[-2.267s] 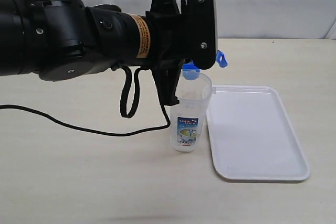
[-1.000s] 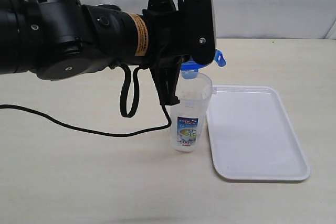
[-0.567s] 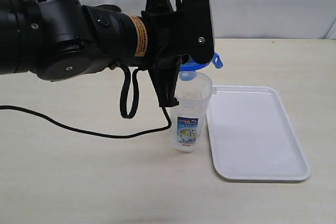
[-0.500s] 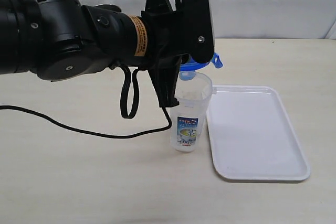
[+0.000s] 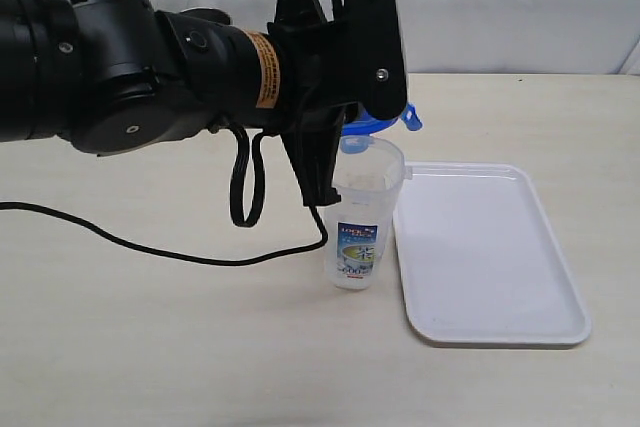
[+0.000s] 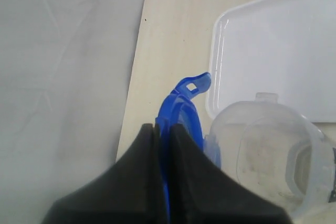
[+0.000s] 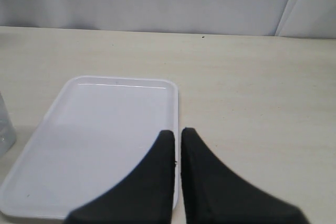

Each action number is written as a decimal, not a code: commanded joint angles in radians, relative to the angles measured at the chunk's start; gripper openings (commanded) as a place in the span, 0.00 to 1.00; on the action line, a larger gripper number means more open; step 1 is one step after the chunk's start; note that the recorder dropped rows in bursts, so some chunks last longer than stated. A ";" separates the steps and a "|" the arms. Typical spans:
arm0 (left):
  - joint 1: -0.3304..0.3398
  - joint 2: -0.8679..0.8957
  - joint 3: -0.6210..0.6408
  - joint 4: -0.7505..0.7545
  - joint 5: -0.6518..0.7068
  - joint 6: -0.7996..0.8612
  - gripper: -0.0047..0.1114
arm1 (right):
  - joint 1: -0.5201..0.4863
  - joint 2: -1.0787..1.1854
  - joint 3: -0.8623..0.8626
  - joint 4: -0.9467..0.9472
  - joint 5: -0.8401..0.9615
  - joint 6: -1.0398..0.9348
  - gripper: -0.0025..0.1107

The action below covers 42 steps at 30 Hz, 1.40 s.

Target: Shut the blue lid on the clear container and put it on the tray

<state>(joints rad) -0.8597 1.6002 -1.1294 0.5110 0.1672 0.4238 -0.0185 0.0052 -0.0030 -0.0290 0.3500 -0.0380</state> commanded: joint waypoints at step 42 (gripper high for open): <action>0.022 -0.010 0.000 0.026 -0.076 0.043 0.04 | -0.003 -0.005 0.003 -0.001 -0.005 0.001 0.06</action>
<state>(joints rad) -0.8360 1.6002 -1.1294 0.5402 0.0717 0.4743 -0.0185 0.0052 -0.0030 -0.0290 0.3500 -0.0380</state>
